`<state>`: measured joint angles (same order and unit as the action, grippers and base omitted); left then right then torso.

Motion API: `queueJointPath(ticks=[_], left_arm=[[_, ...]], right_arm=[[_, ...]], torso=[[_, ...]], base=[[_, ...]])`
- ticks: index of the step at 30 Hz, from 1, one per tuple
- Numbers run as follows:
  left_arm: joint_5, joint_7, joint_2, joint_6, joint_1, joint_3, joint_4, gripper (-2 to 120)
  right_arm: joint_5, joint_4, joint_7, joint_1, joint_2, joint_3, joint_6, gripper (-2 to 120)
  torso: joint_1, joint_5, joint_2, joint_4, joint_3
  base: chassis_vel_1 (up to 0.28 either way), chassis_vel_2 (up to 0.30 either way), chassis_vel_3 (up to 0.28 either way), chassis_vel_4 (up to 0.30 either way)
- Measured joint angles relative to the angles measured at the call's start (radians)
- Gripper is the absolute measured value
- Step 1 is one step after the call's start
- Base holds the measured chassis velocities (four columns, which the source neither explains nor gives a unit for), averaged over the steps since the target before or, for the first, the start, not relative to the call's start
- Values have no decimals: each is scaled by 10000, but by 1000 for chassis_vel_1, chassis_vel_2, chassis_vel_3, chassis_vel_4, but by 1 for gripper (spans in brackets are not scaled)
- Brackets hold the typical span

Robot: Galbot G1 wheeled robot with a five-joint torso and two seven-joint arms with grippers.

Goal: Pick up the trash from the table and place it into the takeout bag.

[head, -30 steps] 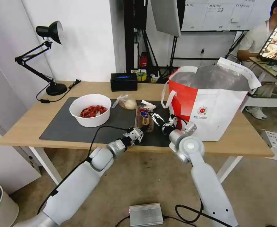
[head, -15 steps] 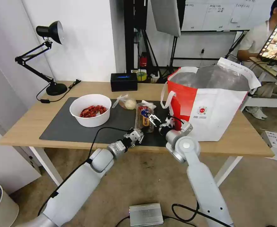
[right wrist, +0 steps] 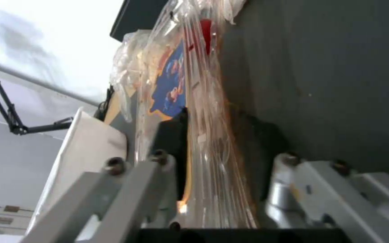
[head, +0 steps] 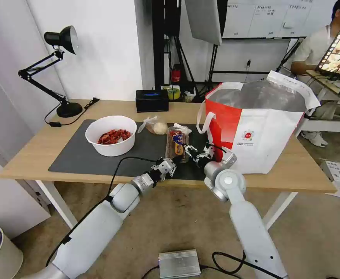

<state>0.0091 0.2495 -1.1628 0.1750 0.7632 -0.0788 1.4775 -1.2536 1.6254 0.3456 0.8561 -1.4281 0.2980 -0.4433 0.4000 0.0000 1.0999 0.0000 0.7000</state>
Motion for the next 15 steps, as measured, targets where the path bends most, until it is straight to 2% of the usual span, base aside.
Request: queueJointPath(ticks=[2, 6, 7, 15], left_arm=[[-103, -10, 3, 0, 18, 0, 28, 0], [-179, -23, 19, -11, 52, -2, 68, 0], [-220, -27, 30, -22, 78, 5, 93, 0], [-642, -124, 94, -118, 187, 29, 279, 0]], right_arm=[[12, -3, -2, 3, 1, 0, 12, 16], [40, -4, -3, 11, 12, -3, 23, 7], [49, -5, -3, 21, 23, -3, 29, 2], [192, 49, -51, 76, 39, -19, 156, 0]], torso=[[0, 0, 0, 0, 0], [0, 0, 0, 0, 0], [0, 0, 0, 0, 0], [1, 0, 0, 0, 0]], base=[[0, 0, 0, 0], [0, 0, 0, 0], [0, 0, 0, 0], [0, 0, 0, 0]])
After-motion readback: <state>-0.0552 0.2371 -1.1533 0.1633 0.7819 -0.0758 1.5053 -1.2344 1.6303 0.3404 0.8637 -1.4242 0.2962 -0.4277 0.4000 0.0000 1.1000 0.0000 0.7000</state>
